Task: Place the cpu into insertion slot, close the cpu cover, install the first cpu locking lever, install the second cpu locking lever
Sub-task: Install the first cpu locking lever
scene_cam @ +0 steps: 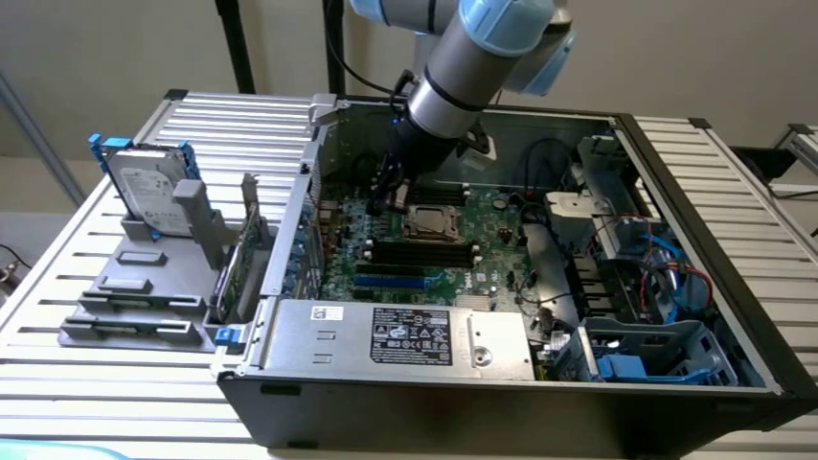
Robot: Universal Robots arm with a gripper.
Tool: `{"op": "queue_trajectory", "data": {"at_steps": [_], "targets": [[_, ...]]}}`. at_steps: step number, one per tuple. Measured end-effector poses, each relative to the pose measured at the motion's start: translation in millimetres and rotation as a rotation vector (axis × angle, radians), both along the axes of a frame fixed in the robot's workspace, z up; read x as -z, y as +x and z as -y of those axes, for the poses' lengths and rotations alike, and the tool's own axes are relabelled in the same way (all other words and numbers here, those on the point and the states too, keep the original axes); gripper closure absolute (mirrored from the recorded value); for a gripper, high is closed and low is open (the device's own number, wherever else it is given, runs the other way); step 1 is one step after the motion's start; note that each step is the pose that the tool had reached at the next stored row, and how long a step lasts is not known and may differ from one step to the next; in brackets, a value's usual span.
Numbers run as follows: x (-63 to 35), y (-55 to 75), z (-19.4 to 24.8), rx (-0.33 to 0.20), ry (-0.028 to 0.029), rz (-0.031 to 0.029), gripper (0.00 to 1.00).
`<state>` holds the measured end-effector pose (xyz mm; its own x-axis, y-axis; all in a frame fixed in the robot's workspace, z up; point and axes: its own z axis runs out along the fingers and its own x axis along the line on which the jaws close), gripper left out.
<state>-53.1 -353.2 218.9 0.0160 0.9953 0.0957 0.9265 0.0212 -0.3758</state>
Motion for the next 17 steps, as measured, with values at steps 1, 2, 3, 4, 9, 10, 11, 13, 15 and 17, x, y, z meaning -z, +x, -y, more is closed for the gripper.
{"op": "queue_trajectory", "data": {"at_steps": [1,2,3,4,9,10,11,13,15,17], "targets": [[-0.1,-0.3,0.0,0.007,0.0007,0.0000,0.89],[-0.3,-0.4,0.0,0.014,0.0015,0.0000,0.89],[-0.5,-0.5,0.0,0.022,0.0022,-0.0001,0.89],[-0.7,-0.6,0.0,0.031,0.0027,-0.0002,0.89],[-2.7,-0.8,0.0,0.080,0.0064,-0.0002,0.89],[-3.4,-0.8,0.0,0.091,0.0072,-0.0003,0.89],[-4.2,-0.8,0.0,0.104,0.0083,-0.0002,0.89],[-5.6,-0.8,0.0,0.126,0.0100,-0.0002,0.89],[-7.1,-0.8,0.0,0.148,0.0122,-0.0005,0.89],[-9.0,-0.8,0.3,0.163,0.0137,-0.0020,0.89]]}}
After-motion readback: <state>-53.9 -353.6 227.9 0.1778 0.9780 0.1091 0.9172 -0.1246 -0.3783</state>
